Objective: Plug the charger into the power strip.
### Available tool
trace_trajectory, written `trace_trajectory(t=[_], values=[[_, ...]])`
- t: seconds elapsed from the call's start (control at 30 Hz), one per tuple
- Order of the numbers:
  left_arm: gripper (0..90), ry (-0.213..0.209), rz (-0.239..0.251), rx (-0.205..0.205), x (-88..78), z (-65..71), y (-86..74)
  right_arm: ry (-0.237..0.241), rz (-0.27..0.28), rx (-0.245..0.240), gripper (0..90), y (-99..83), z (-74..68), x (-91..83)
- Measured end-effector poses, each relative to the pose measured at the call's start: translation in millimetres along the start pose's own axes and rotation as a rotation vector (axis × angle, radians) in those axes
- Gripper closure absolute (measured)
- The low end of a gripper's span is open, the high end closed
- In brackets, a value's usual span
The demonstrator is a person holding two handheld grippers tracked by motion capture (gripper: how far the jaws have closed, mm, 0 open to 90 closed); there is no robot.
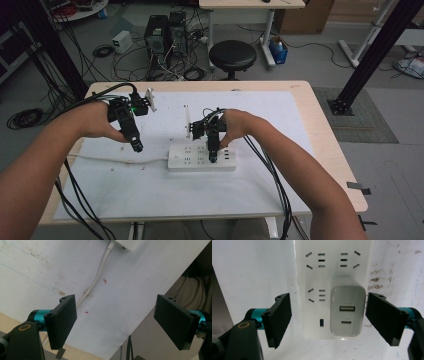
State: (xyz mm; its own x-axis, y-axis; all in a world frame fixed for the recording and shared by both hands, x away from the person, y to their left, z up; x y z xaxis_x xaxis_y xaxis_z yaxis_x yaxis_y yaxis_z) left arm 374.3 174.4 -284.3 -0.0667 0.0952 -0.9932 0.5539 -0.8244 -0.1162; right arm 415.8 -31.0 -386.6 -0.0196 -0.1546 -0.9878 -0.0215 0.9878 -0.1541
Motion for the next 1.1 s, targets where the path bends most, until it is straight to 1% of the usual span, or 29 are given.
trace_trajectory(t=[0.07,0.1,0.17,0.23,0.27,0.3,0.37,0.4,0.43,0.47,0.53,0.57,0.63,0.67,0.73,0.77,0.83,0.87,0.9,0.97,1.03,1.1], values=[[18.5,0.002,0.004,0.003,-0.8,0.4,0.0,-0.007,-0.005,0.002,20.5,-1.5,-0.8,-1.3],[18.6,0.002,0.004,0.006,-1.2,0.5,0.1,-0.013,0.003,0.002,20.5,-2.0,-0.4,-2.2],[18.6,0.003,0.001,0.010,-1.3,1.1,0.1,-0.009,0.003,0.028,20.5,-4.3,-2.7,-6.7],[18.6,0.000,0.003,0.007,-1.1,1.9,0.2,-0.006,0.028,0.028,20.5,-6.6,-4.3,-13.1],[18.6,-0.001,0.003,0.006,-1.1,1.9,0.2,-0.003,0.033,0.045,20.5,-8.8,-6.5,-17.4],[18.5,0.001,-0.001,0.009,-1.4,1.6,0.0,-0.006,0.049,0.035,20.4,-10.8,-6.9,-21.3],[18.6,0.004,-0.004,0.013,-1.8,1.6,-0.1,-0.007,0.062,0.061,20.4,-17.7,-10.6,-31.0],[18.5,0.006,-0.008,0.019,-2.3,1.2,-0.2,-0.012,0.075,0.057,20.4,-21.4,-11.4,-35.2],[18.6,0.005,0.002,0.011,-2.0,2.4,0.5,-0.013,0.080,0.066,20.4,-25.6,-13.1,-40.0],[18.5,0.005,-0.001,0.019,-2.7,2.7,0.8,-0.013,0.078,0.085,20.4,-30.4,-15.9,-45.3],[18.6,0.004,0.004,0.025,-3.6,4.7,2.3,-0.010,0.088,0.101,20.4,-39.5,-20.4,-55.6],[18.6,0.007,-0.003,0.042,-4.6,5.0,2.9,-0.015,0.092,0.110,20.4,-44.3,-22.6,-60.6],[18.6,0.005,0.008,0.038,-4.8,8.5,4.5,-0.021,0.083,0.132,20.4,-54.8,-27.9,-69.9],[18.6,0.006,0.002,0.051,-5.7,8.9,4.9,-0.024,0.079,0.148,20.4,-60.4,-30.6,-74.4],[18.6,0.004,0.014,0.050,-5.9,11.4,5.8,-0.028,0.075,0.169,20.4,-72.8,-35.3,-82.5],[18.5,0.004,0.014,0.050,-5.9,11.4,5.8,-0.028,0.075,0.169,20.4,-72.8,-35.3,-82.5],[18.6,0.006,0.014,0.060,-7.0,12.7,6.1,-0.025,0.074,0.203,20.4,-87.5,-41.8,-90.8],[18.6,0.005,0.019,0.062,-7.6,13.7,6.2,-0.026,0.078,0.205,20.4,-92.4,-43.0,-93.0],[18.5,0.006,0.018,0.067,-8.5,14.1,6.4,-0.025,0.072,0.238,20.4,-100.7,-47.1,-96.8],[18.6,0.009,0.019,0.078,-10.5,15.0,6.6,-0.029,0.068,0.255,20.4,-113.4,-50.7,-101.4],[18.6,0.009,0.035,0.073,-12.3,16.8,6.6,-0.032,0.066,0.282,20.4,-123.6,-55.7,-105.1],[18.5,0.007,0.039,0.080,-14.9,16.7,6.3,-0.037,0.070,0.293,20.4,-131.6,-60.4,-107.5]])
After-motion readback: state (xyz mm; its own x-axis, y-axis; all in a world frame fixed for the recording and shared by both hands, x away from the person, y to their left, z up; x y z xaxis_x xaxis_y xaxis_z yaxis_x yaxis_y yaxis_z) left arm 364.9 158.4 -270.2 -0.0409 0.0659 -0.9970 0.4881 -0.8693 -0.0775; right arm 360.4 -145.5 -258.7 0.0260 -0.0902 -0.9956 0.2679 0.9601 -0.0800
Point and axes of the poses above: each handheld gripper's, and its own axes: x roughly forward along the jaws, y roughly out of its top, z roughly to its right, the point moved 4 cm from there along x, roughly forward along the jaws, and after that the axes turned 7 degrees about -z, right-handed, at the moved point
